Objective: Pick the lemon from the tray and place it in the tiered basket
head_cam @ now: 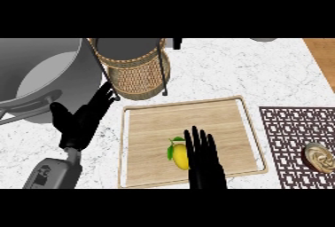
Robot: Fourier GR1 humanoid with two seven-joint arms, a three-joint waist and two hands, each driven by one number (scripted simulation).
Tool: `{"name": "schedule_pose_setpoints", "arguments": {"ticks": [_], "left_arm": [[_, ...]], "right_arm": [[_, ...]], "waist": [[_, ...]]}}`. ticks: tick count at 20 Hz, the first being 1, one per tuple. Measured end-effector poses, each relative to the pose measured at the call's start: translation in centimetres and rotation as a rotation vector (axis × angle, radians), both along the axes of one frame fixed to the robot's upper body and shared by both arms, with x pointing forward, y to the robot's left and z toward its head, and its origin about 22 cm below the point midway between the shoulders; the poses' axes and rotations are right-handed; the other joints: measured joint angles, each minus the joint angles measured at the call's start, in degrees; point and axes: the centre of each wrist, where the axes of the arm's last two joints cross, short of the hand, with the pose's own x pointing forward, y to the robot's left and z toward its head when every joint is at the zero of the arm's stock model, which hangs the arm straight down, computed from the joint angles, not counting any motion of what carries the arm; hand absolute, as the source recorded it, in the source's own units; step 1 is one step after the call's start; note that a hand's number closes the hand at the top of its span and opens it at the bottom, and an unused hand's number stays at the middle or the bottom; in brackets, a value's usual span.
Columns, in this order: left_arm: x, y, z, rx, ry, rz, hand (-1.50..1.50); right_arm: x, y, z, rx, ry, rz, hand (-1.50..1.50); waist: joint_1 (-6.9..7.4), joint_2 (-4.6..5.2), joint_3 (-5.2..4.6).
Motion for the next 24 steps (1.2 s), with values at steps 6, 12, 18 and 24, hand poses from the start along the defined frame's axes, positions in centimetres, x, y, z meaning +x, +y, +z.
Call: {"name": "schedule_pose_setpoints", "arguments": {"ticks": [6, 12, 18, 24], "left_arm": [[0.1, -0.4, -0.2, 0.006, 0.0, 0.007, 0.0], [0.1, -0.1, 0.4, 0.008, -0.002, 0.001, 0.0], [0.2, -0.2, 0.5, 0.005, 0.0, 0.0, 0.0], [0.3, -0.4, 0.1, 0.007, 0.001, 0.0, 0.0]], "right_arm": [[1.2, -0.3, -0.7, 0.043, 0.003, -0.023, -1.5], [2.6, -0.5, -1.1, 0.059, 0.015, -0.021, -1.5], [3.7, -0.3, -1.8, 0.081, 0.032, 0.031, 1.5], [4.3, -0.1, -2.1, 0.07, 0.006, 0.126, 1.5]], "waist": [[-0.04, -0.31, -0.13], [-0.07, -0.61, -0.27], [-0.12, -1.19, -0.64], [-0.2, -1.4, -0.85]]}}
